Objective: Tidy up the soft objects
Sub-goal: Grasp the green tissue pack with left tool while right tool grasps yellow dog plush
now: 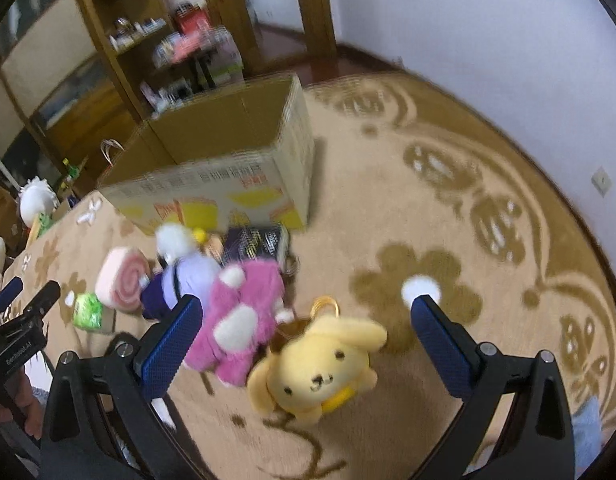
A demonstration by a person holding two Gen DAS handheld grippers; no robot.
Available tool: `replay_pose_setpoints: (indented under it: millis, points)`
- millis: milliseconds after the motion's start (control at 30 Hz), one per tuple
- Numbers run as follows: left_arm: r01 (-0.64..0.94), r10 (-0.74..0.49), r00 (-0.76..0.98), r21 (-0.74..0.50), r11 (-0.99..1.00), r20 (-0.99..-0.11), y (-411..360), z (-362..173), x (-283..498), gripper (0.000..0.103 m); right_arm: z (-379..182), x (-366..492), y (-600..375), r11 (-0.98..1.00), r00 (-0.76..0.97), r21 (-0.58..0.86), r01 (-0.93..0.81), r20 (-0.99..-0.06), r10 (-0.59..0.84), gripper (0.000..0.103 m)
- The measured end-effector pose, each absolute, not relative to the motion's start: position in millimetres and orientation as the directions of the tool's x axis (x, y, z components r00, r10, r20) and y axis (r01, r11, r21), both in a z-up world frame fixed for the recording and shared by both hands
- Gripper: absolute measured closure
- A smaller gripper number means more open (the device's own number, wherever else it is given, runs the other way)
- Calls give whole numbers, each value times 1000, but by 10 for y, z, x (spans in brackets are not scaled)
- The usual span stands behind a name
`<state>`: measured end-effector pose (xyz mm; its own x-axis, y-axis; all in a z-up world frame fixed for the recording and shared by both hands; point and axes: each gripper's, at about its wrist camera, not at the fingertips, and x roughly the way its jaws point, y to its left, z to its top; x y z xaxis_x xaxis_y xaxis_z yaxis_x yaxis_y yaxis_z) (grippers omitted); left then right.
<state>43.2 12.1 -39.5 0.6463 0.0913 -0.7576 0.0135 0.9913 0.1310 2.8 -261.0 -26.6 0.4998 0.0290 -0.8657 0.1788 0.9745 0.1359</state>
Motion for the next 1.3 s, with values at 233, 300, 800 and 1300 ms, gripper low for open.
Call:
replay_pose_setpoints:
  millis: [233,300,800,1300]
  points:
    - [30,81,565,119,992,-821,79,-662,654,2,-575,137,-2694,961,392,153,232,-918,52,0]
    - [27,75,526,104,994,-847,110,-745,720,2,-640,169,-2694,960,366,157,233,-929,63,0]
    - [-14,15,339,11,1000,-941,285,-1181,928,3,-1116,362,-2682,962,170,142,233,-980,103,20]
    - [-39,44,281,34,999,-959,331,-1256,914,15,-1151,300,-2566,973,148,111,200,-986,82,23]
